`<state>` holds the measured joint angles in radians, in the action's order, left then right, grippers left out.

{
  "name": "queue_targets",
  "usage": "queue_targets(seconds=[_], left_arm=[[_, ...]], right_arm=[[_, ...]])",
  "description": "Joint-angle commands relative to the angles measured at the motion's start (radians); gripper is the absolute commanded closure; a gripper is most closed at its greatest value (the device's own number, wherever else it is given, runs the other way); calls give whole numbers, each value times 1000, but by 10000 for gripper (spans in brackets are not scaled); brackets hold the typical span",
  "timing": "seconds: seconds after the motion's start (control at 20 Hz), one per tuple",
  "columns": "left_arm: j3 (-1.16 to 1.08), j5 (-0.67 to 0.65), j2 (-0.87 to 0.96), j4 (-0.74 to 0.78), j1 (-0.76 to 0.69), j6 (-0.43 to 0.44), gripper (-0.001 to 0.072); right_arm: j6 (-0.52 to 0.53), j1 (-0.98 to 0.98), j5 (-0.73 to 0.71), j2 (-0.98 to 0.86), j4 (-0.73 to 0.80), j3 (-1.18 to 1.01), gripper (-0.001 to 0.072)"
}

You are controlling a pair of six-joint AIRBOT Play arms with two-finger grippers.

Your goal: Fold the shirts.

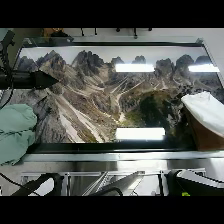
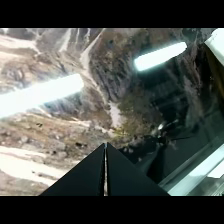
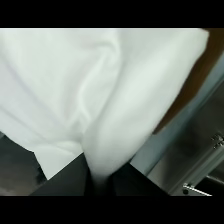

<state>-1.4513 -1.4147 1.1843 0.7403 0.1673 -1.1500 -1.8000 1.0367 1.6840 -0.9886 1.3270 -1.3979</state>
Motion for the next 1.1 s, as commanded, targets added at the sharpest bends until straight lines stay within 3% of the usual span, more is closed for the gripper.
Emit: queue_targets(seconds=[0.0, 0.05, 0.1, 0.15, 0.2, 0.35, 0.45, 0.5, 0.55, 0.6, 0.65, 0.9, 1.05], left_arm=[[0, 0, 0, 0, 0, 6, 696], [0, 0, 0, 0, 0, 6, 696], [0, 0, 0, 0, 0, 6, 697], [0, 0, 0, 0, 0, 6, 696], [0, 0, 0, 0, 0, 6, 696], [0, 1, 8, 0, 0, 6, 697], [0, 0, 10, -2, 0, 6, 696], [0, 1, 9, -11, 0, 6, 696], [0, 6, 9, -11, 0, 6, 696], [0, 10, 9, -11, 0, 5, 696], [0, 14, 9, -11, 0, 5, 697], [21, -16, -41, -8, -8, -2, 697], [203, -16, -170, -6, -43, -3, 697]], right_arm=[[-2, 0, -91, -18, 77, 132, 678], [6, 0, -90, -35, 80, 134, 675], [17, 0, -78, -47, 79, 134, 533], [17, 0, -64, -49, 79, 132, 222], [17, -1, -56, -48, 75, 124, 19], [16, -2, -92, -48, -28, 4, 31], [24, -22, -179, -48, -200, -115, 34], [24, -41, -216, -48, -289, -163, 115], [28, -72, -256, -48, -379, -197, 390], [71, -116, -305, -43, -463, -208, 611], [93, -166, -345, -35, -506, -207, 683], [173, -568, -399, 22, -465, -132, 685], [177, -891, -428, 127, -262, 97, 685]])
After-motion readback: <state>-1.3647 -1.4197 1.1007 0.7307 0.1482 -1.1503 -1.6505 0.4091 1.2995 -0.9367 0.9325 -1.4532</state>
